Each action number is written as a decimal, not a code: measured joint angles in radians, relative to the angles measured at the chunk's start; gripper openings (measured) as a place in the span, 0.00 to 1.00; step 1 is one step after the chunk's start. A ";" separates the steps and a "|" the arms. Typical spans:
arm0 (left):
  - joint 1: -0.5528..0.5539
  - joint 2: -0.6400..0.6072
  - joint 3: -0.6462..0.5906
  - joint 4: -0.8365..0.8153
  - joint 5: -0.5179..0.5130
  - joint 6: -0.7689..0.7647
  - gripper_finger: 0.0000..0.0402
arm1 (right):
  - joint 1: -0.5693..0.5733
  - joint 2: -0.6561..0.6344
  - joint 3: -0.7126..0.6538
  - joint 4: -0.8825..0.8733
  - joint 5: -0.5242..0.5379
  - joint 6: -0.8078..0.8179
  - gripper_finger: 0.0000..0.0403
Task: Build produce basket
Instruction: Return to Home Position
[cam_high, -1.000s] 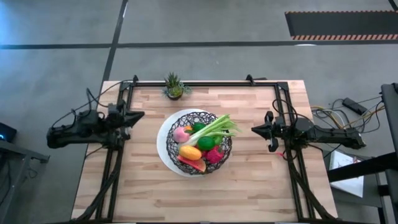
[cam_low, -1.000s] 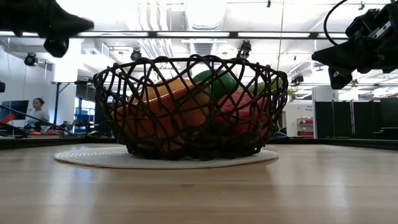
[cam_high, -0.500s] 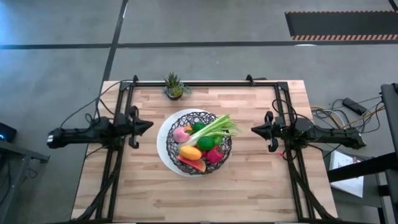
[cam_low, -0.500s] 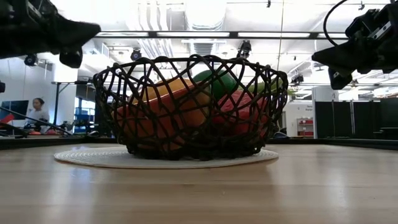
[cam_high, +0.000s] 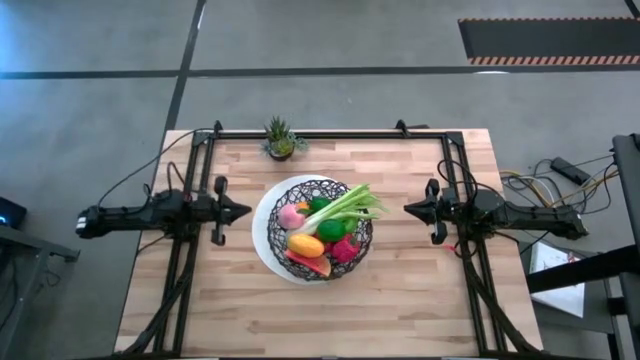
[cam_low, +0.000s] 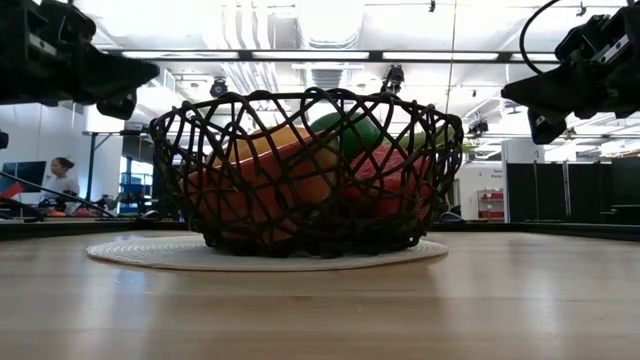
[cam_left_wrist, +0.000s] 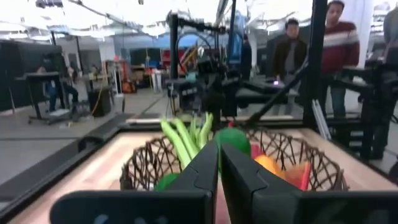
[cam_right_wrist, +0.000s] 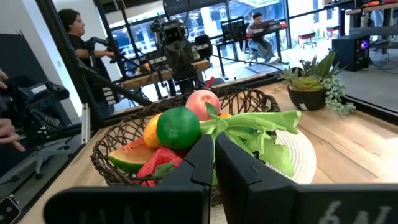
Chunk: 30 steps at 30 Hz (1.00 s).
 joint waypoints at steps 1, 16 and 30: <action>0.000 -0.001 0.000 -0.016 0.000 -0.001 0.00 | 0.000 0.000 0.000 0.000 0.000 0.000 0.02; 0.000 0.011 -0.002 -0.092 0.003 -0.004 0.00 | 0.000 0.000 0.000 0.000 0.000 0.000 0.02; 0.000 0.021 -0.003 -0.071 0.001 -0.003 0.00 | 0.000 0.000 0.000 0.000 0.000 0.000 0.02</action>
